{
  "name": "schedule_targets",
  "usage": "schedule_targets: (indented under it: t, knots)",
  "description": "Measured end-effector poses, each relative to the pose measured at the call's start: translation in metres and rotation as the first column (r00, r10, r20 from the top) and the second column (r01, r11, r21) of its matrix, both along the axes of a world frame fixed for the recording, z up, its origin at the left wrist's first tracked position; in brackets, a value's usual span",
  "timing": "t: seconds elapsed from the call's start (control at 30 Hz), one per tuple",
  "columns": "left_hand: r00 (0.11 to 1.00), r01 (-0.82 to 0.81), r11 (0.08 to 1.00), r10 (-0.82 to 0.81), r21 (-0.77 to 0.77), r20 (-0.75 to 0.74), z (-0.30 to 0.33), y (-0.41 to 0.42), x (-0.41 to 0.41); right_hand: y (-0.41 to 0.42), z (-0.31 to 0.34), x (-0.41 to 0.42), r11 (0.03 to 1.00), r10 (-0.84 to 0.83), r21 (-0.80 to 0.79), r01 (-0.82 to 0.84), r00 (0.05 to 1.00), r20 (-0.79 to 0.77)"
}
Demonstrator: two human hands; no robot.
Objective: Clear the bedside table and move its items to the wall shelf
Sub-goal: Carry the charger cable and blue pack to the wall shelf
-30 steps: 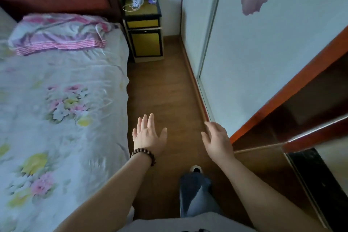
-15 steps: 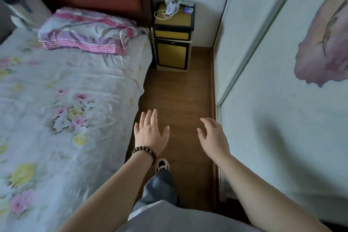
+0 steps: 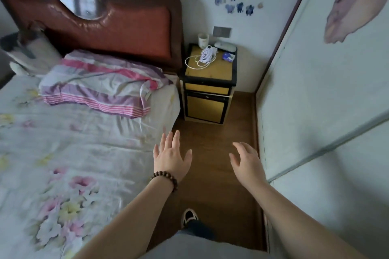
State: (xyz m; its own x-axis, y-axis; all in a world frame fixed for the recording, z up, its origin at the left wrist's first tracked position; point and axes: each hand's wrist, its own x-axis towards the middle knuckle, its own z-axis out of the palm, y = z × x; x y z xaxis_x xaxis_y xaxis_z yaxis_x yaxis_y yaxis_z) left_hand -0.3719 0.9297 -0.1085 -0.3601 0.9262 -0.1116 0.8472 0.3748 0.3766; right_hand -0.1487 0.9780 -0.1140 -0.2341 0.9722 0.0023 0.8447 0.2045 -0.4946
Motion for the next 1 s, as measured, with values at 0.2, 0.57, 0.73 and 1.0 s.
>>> schedule_targets:
  t: [0.2, 0.57, 0.73, 1.0]
  knots:
    - [1.000, 0.017, 0.999, -0.016, 0.045, -0.027, 0.014, 0.140, -0.044, 0.122, 0.010, -0.025, 0.997, -0.073, 0.006, 0.073, 0.996, -0.046]
    - [1.000, -0.022, 1.000, 0.022, -0.009, -0.001, -0.024, 0.388, -0.051, 0.393, -0.030, -0.037, 1.000, -0.004, -0.001, 0.004, 0.997, -0.083]
    - [0.993, -0.111, 0.992, 0.113, -0.059, 0.018, -0.037, 0.513, -0.036, 0.532, -0.042, -0.040, 0.997, 0.038, -0.059, -0.043, 0.996, -0.081]
    - [0.988, -0.149, 0.969, 0.152, -0.196, 0.000, -0.082, 0.634, -0.030, 0.673, -0.081, -0.055, 0.984, 0.060, -0.166, -0.070, 0.996, -0.064]
